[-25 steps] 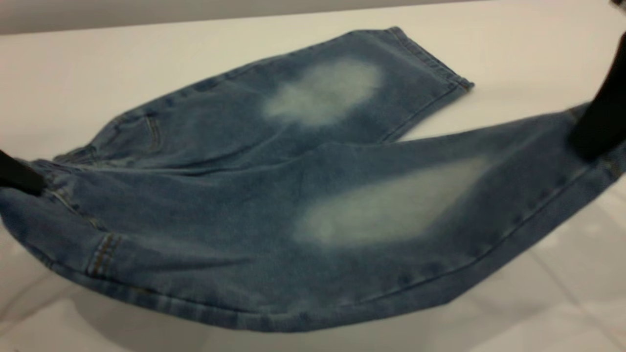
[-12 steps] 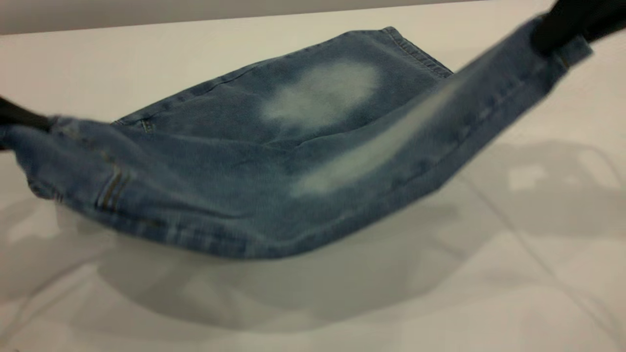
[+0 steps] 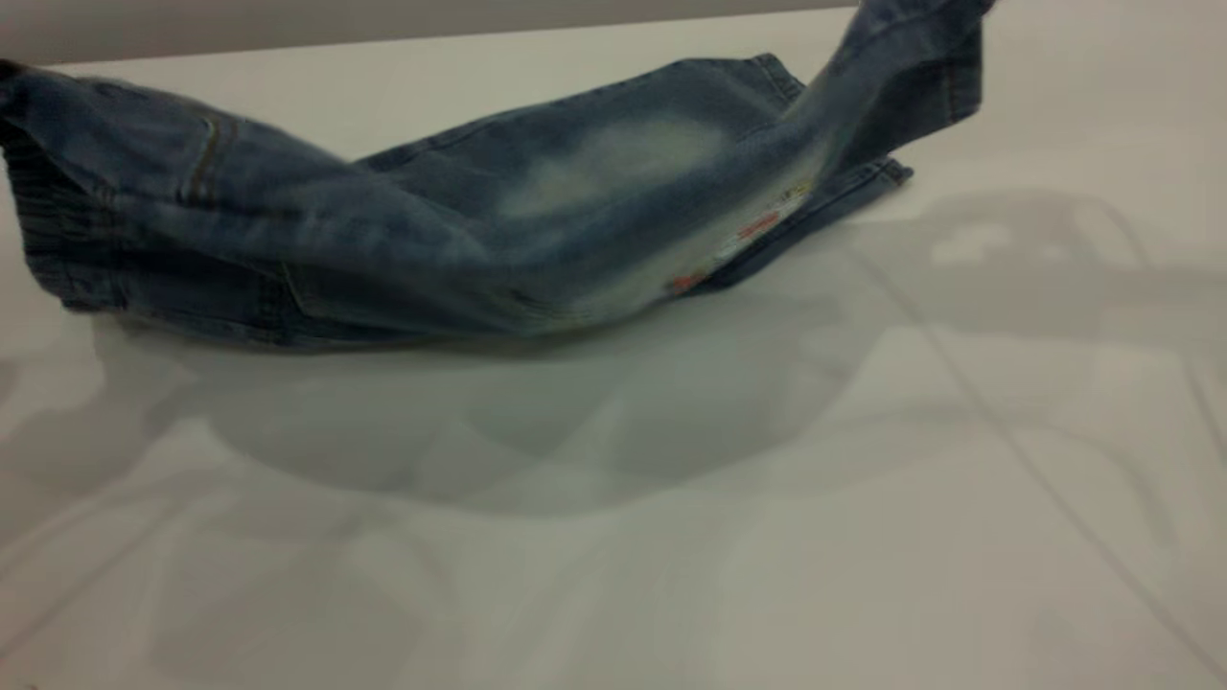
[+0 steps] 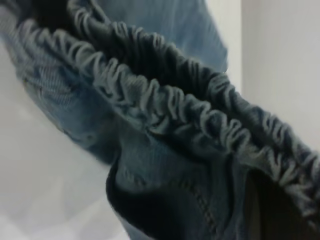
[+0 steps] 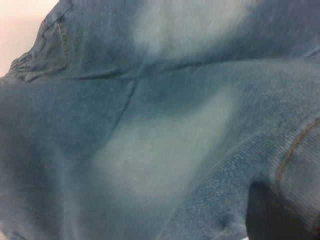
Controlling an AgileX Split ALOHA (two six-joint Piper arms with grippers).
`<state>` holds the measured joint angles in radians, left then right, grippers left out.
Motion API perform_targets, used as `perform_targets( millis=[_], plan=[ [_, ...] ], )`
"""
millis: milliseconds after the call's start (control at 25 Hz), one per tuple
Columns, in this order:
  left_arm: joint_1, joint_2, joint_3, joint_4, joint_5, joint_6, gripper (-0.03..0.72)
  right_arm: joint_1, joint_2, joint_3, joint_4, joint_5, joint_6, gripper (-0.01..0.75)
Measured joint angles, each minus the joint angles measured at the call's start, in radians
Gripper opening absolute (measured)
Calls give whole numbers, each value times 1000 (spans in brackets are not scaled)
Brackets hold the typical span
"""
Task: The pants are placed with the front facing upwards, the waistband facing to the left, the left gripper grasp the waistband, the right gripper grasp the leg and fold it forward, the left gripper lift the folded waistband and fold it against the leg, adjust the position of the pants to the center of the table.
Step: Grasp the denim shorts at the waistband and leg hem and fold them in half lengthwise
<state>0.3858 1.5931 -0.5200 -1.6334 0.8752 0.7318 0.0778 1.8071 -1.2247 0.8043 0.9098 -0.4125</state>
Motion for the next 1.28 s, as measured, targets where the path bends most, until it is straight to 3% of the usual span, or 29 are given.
perform_targets(
  millis=[240, 680, 1280],
  plan=[
    [0, 2, 0, -113, -45, -7, 99, 0, 152, -119, 63, 19, 20, 15],
    [0, 2, -1, -114, -252, -105, 99, 0, 322, -276, 186, 39, 39, 15],
    [0, 2, -19, -112, -440, -195, 99, 1, 429, -349, 287, 19, 46, 15]
  ],
)
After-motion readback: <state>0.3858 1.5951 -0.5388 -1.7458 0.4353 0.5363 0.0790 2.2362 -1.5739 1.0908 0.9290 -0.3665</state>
